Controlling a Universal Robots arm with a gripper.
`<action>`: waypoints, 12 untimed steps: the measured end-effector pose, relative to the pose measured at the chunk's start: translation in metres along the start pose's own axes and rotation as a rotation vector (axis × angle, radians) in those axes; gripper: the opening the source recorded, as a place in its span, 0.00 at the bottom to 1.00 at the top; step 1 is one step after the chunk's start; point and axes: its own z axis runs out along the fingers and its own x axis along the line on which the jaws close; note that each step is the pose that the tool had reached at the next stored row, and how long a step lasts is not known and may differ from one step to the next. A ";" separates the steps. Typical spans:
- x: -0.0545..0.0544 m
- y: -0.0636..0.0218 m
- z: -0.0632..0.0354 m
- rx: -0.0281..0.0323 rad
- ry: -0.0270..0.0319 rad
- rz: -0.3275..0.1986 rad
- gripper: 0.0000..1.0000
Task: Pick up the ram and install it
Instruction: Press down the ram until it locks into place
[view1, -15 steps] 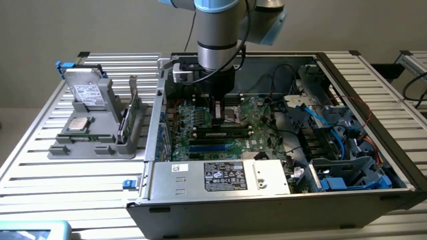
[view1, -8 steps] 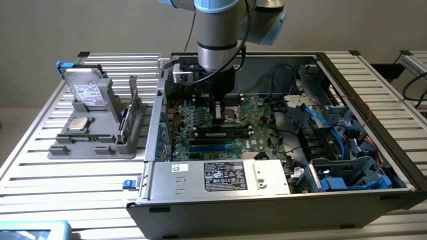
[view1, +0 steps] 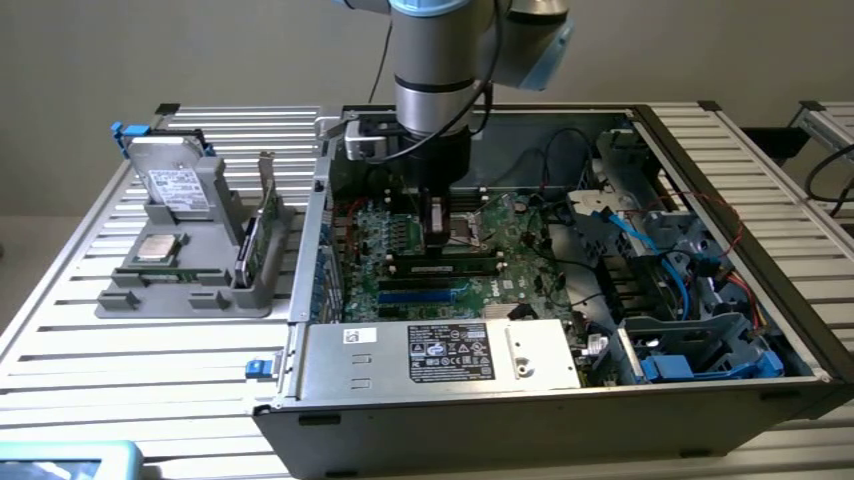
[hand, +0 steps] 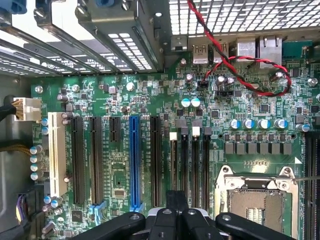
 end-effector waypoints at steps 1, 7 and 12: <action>0.000 -0.0006 -0.0012 0.0001 -0.0001 0.000 0.11; 0.001 -0.0133 -0.0092 -0.0001 0.0000 0.000 0.11; 0.001 -0.0212 -0.0112 -0.0003 0.0003 0.000 0.11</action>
